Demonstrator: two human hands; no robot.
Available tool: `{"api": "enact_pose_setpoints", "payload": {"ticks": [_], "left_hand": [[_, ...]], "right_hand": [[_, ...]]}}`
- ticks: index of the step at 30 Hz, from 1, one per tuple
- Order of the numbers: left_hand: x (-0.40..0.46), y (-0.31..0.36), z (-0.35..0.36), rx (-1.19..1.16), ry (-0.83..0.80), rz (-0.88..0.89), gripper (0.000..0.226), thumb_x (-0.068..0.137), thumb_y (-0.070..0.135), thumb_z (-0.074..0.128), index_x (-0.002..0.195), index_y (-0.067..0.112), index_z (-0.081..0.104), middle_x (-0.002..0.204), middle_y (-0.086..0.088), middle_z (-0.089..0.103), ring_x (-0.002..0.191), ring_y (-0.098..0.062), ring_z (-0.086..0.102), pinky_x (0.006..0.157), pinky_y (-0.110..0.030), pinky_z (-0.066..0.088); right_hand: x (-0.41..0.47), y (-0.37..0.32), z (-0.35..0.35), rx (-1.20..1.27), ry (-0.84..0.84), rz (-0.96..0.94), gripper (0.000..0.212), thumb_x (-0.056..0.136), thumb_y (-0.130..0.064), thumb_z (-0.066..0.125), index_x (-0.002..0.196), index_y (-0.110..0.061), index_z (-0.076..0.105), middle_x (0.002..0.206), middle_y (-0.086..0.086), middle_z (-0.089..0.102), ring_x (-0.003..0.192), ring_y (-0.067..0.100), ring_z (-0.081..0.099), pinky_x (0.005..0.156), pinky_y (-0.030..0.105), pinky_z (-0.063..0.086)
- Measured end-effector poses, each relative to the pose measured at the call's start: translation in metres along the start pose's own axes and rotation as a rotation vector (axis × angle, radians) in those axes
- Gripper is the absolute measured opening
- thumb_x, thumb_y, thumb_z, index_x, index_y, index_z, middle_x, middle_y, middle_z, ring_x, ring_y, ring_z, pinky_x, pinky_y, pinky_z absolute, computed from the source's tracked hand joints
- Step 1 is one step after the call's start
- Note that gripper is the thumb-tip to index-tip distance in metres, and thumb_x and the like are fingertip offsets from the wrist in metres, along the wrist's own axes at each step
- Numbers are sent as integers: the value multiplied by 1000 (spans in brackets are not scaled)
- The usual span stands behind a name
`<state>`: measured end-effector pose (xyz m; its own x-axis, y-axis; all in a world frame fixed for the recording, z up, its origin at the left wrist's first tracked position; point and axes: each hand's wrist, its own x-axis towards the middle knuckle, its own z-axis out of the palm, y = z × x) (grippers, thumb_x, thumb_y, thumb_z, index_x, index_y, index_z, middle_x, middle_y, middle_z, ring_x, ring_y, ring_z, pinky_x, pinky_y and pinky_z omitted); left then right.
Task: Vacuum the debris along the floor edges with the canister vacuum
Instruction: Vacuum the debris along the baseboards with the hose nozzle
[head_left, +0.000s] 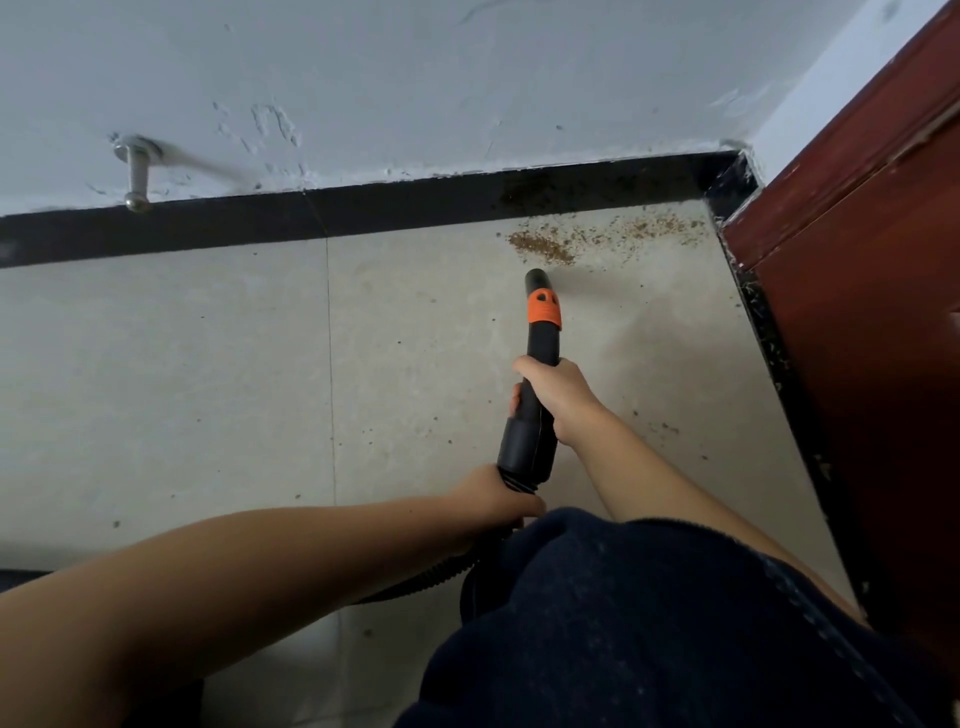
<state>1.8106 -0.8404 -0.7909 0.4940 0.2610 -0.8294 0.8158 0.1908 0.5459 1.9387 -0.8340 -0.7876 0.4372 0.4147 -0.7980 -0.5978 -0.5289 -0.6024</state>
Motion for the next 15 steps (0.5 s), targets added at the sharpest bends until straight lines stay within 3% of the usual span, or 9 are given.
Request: {"api": "enact_pose_setpoints", "payload": {"ticks": [9, 15], "left_hand": [[13, 40, 20, 178, -84, 41, 14, 80, 16, 65, 83, 17, 52, 66, 1, 55, 50, -10, 51, 42, -16, 44], [18, 51, 38, 205, -87, 47, 22, 79, 18, 67, 95, 14, 53, 69, 0, 58, 57, -13, 54, 58, -24, 49]], "right_hand": [[5, -7, -63, 212, 225, -43, 13, 83, -5, 53, 79, -9, 42, 50, 6, 50, 35, 18, 47, 46, 26, 46], [3, -7, -86, 241, 265, -34, 13, 83, -6, 54, 79, -10, 42, 53, 6, 49, 33, 16, 48, 45, 24, 47]]}}
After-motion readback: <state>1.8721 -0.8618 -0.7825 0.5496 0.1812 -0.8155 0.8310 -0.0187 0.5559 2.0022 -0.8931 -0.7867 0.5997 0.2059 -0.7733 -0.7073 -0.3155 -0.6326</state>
